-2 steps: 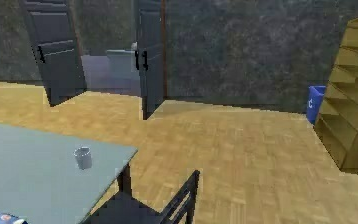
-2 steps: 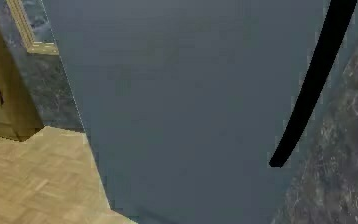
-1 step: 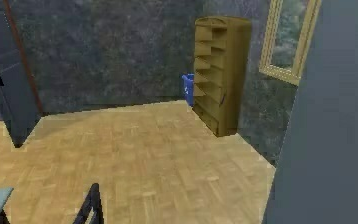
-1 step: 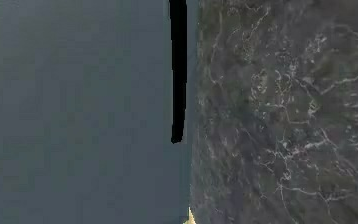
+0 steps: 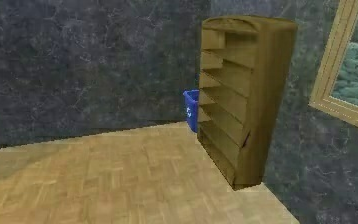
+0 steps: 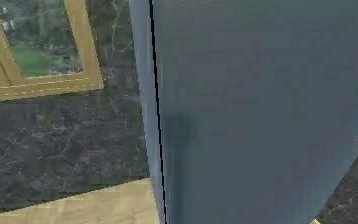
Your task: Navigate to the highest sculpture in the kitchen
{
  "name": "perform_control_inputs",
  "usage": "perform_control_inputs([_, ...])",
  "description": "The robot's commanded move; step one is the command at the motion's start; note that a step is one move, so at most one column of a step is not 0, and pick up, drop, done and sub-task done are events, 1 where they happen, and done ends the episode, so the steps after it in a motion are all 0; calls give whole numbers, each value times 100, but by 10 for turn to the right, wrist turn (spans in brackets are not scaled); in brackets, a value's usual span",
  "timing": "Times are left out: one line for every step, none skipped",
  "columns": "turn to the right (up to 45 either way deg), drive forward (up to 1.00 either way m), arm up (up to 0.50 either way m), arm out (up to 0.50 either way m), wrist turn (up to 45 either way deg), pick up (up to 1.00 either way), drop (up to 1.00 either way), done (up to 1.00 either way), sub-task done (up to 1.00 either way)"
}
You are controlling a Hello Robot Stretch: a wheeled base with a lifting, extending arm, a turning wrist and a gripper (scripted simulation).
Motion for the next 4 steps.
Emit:
perform_control_inputs([-450,0,0,0,0,0,0,0,0])
perform_control_inputs([-240,0,0,0,0,0,0,0,0])
perform_control_inputs([0,85,0,0,0,0,0,0,0])
perform_control_inputs([-360,0,0,0,0,0,0,0,0])
